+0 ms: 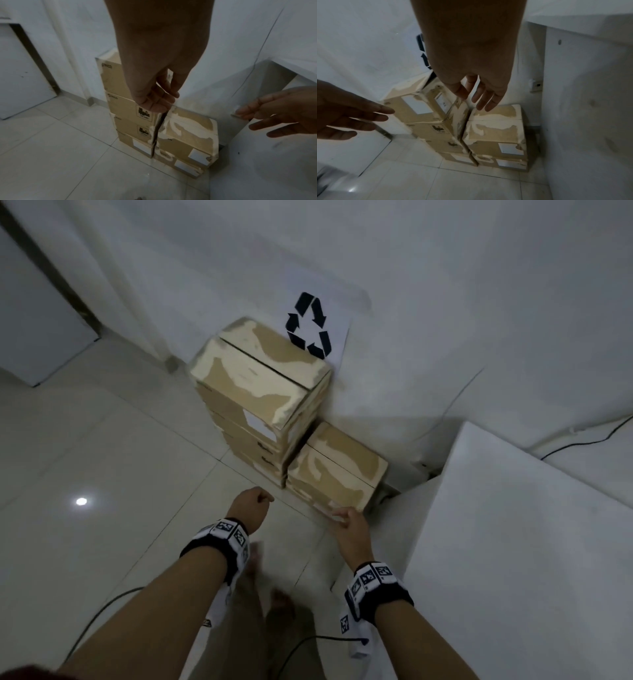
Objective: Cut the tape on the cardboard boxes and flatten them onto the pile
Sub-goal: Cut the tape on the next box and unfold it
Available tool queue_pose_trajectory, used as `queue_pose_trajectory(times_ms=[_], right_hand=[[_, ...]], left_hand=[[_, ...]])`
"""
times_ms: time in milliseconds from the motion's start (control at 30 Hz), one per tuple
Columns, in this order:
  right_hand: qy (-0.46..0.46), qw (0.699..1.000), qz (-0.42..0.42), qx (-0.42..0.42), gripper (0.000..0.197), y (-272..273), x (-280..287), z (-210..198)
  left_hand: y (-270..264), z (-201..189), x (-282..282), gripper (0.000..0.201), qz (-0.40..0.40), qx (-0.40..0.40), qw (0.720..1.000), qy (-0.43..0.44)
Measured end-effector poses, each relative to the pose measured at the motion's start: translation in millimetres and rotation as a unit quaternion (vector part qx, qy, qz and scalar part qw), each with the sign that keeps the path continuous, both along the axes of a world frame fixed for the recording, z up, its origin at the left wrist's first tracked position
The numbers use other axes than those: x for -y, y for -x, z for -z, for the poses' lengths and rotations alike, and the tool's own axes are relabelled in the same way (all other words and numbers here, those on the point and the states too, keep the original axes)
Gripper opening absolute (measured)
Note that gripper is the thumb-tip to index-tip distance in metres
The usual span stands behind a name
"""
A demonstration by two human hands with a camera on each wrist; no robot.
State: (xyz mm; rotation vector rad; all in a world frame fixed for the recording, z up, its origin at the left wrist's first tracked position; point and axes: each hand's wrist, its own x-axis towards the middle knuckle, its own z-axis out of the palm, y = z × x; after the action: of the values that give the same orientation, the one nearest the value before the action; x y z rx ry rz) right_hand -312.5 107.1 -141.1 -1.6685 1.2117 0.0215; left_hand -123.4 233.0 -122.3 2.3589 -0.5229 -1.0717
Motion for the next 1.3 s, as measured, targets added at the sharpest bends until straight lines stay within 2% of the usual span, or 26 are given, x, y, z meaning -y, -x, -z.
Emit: queue_pose_trajectory(times_ms=[267,367,533,633,733,867,1000,1133,1167,1233,1267,1300], right_hand=[[-0.005,0.99,0.117,-0.077,0.019,-19.2,77.3,61.9],[-0.033,0.981,0.16,-0.105,0.022,-20.6,100.3,102.4],[-0.059,0.967,0.176,-0.175,0.029,-28.7,143.3,171.1],[-0.078,0.961,0.199,-0.178,0.037,-36.1,169.9,222.5],[-0.108,0.944,0.261,-0.17,0.047,-40.4,189.4,273.5],[-0.122,0.936,0.299,-0.142,0.046,-39.6,208.9,323.4],[-0.123,0.937,0.309,-0.109,0.044,-42.7,210.1,328.6],[-0.131,0.924,0.346,-0.096,0.045,-34.1,187.5,304.2],[-0.138,0.914,0.366,-0.105,0.048,-28.4,177.6,300.1],[-0.142,0.894,0.405,-0.13,0.052,-23.1,158.0,280.2],[-0.135,0.888,0.413,-0.15,0.052,-20.0,148.8,270.7],[-0.13,0.886,0.413,-0.169,0.053,-17.8,140.1,260.3]], left_hand=[[-45.9,77.3,122.3,0.03,0.05,-0.06,0.996,-0.04],[-56.7,122.3,160.4,0.038,0.022,-0.096,0.994,-0.052],[-64.4,199.0,213.0,0.052,-0.004,-0.122,0.989,-0.084],[-69.8,242.1,240.6,0.063,-0.025,-0.083,0.992,-0.089],[-77.8,280.7,256.2,0.08,-0.024,-0.018,0.993,-0.112],[-79.2,310.5,268.8,0.078,-0.051,0.013,0.992,-0.111],[-75.6,322.1,271.0,0.081,-0.028,-0.007,0.992,-0.123],[-81.6,323.0,254.4,0.086,-0.101,-0.081,0.99,-0.063],[-80.9,320.0,244.7,0.092,-0.111,-0.113,0.985,-0.069],[-76.9,320.9,221.8,0.122,-0.097,-0.151,0.978,-0.105],[-73.8,306.1,211.9,0.132,-0.072,-0.158,0.976,-0.128],[-71.2,291.2,201.7,0.128,-0.058,-0.153,0.974,-0.159]])
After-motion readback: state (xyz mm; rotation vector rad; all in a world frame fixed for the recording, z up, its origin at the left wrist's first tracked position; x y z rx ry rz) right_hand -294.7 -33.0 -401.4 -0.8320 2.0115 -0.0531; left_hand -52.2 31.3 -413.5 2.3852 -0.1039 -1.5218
